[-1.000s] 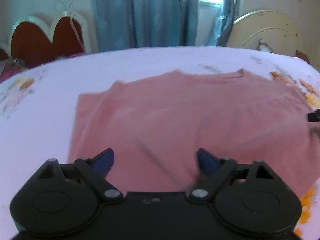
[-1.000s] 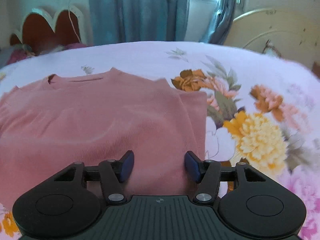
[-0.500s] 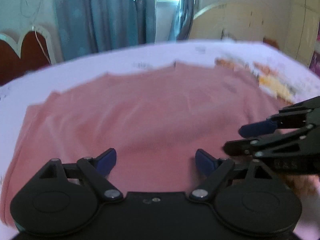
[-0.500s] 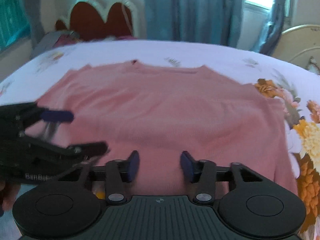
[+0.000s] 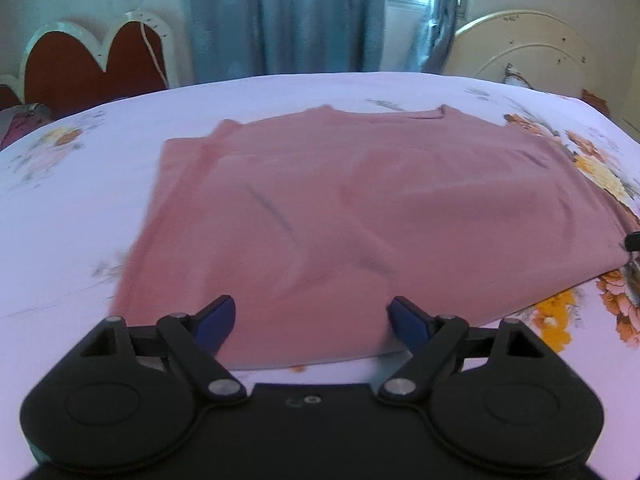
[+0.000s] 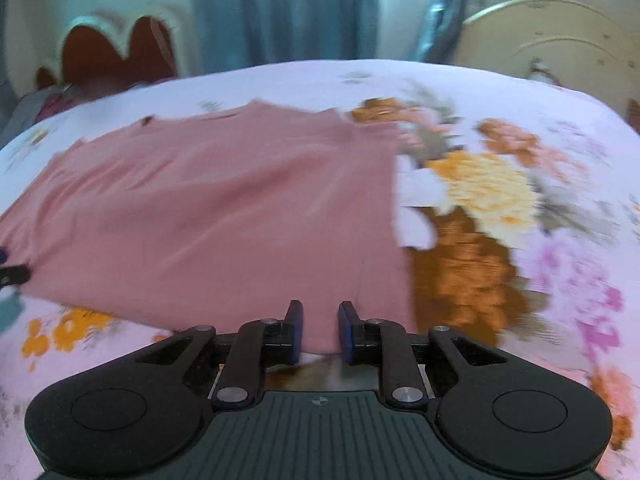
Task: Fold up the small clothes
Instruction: 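Smooth the folded sweatshirt flat with both open grippers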
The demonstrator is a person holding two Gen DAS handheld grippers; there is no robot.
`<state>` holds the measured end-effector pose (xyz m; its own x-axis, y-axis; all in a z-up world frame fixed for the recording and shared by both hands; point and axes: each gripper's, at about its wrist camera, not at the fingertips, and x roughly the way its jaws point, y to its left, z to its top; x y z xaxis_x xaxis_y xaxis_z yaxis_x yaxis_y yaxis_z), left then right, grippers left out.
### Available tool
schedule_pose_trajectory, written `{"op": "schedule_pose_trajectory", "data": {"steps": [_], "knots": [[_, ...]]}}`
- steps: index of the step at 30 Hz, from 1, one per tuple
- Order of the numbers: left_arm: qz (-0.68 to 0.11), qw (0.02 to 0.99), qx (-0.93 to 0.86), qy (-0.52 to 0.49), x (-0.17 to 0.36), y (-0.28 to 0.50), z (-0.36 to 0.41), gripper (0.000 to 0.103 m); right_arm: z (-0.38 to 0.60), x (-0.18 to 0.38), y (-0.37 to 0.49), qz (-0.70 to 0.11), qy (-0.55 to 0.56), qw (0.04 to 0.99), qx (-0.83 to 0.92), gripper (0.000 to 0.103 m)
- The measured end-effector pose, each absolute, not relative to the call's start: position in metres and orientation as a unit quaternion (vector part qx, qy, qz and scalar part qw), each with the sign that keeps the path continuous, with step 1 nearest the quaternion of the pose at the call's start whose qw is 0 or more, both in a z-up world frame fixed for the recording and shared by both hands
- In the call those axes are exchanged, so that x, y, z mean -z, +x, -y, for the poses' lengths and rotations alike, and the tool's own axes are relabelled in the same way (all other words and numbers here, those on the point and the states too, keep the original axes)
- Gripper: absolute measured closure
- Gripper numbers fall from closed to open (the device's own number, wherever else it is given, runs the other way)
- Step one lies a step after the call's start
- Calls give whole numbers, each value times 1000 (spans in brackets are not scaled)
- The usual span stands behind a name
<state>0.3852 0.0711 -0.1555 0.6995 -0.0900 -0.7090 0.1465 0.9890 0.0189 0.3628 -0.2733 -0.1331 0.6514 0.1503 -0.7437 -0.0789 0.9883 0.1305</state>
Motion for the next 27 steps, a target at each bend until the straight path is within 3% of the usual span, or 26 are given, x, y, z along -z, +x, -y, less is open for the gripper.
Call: {"op": "schedule_pose_trajectory", "data": {"steps": [19, 27], "knots": [[-386, 922, 33, 16, 152, 374, -97, 22, 278, 132, 364, -414, 53, 908, -38, 83], [-375, 919, 118, 14, 144, 380, -18, 21, 196, 118, 365, -395, 64, 901, -170, 83]]}}
